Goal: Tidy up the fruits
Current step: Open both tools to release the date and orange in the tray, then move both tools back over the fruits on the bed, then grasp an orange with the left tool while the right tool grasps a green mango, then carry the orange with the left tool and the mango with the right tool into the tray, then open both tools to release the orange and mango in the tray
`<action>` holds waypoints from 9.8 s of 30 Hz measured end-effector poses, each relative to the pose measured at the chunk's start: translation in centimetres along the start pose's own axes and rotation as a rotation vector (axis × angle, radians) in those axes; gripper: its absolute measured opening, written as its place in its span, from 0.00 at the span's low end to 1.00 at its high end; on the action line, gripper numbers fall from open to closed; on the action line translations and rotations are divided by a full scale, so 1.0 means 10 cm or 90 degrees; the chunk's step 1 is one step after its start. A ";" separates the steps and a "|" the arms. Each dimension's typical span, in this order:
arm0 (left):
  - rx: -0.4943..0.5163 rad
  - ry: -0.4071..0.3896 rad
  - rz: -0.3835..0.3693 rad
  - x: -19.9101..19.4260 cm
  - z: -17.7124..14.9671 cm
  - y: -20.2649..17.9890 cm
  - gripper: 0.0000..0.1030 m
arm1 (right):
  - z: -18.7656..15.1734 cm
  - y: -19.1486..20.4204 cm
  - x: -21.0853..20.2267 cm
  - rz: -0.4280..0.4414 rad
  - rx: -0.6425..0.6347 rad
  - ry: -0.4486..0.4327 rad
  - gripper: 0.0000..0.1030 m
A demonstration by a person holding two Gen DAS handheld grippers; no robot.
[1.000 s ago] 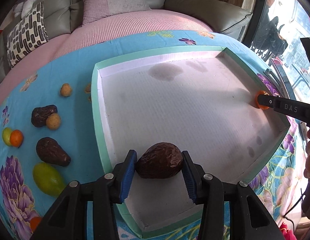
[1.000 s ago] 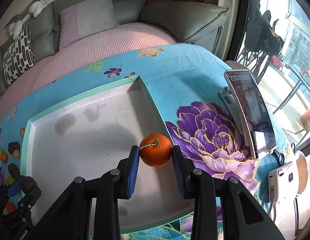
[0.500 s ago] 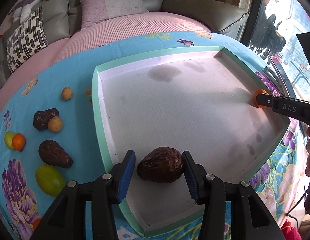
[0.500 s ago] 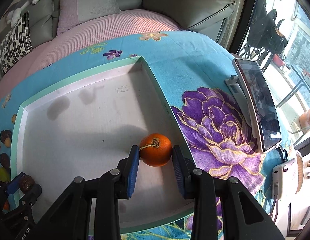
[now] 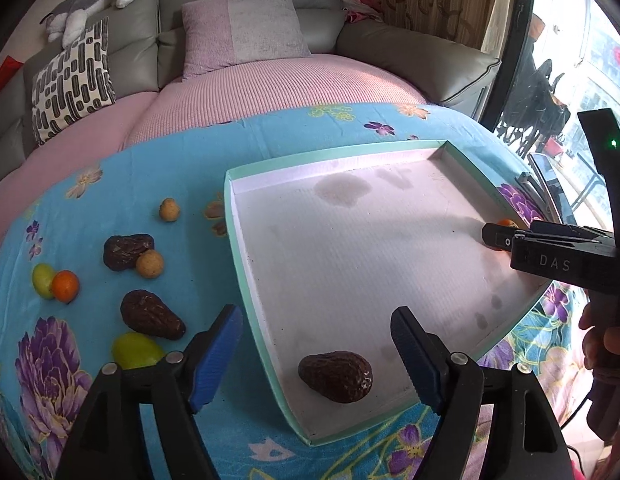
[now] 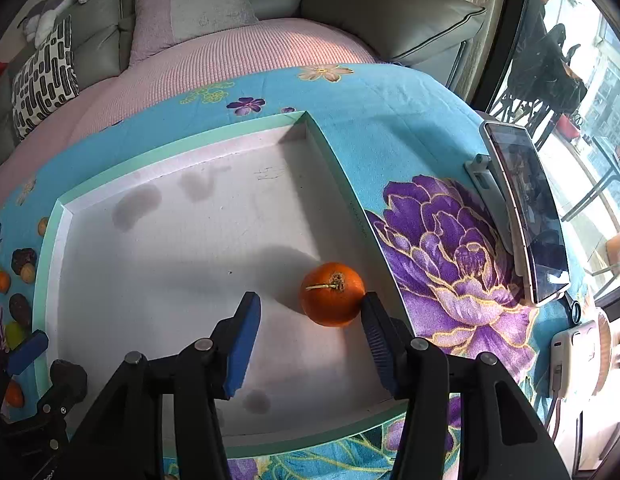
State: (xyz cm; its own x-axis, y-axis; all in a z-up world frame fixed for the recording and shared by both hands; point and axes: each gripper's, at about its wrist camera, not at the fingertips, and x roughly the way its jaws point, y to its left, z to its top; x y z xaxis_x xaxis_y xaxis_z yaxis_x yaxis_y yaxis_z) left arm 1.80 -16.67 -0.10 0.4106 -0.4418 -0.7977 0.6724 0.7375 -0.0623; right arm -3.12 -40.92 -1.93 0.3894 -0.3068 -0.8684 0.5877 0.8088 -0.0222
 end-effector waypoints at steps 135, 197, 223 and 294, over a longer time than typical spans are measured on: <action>-0.325 0.105 0.052 -0.22 -0.92 1.65 0.39 | -0.24 2.18 -0.62 0.287 -0.254 -0.139 0.70; -0.367 0.000 0.153 -0.45 -0.70 2.03 0.39 | -0.59 2.62 -0.48 0.296 -0.364 -0.073 0.39; -0.093 -0.002 0.024 -0.05 0.40 0.42 0.39 | 0.28 0.83 -0.57 0.182 -0.098 -0.155 0.39; -0.062 0.007 -0.008 0.08 0.38 0.27 0.68 | 0.31 0.28 -0.13 0.031 -0.071 -0.086 0.45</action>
State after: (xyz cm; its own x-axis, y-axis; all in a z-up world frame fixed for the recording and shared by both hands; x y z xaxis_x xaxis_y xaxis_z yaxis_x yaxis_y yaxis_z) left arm 6.23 -16.97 1.35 0.3956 -0.4462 -0.8028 0.6146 0.7781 -0.1296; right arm 0.23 -39.83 0.70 0.5125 -0.3241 -0.7952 0.4861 0.8729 -0.0424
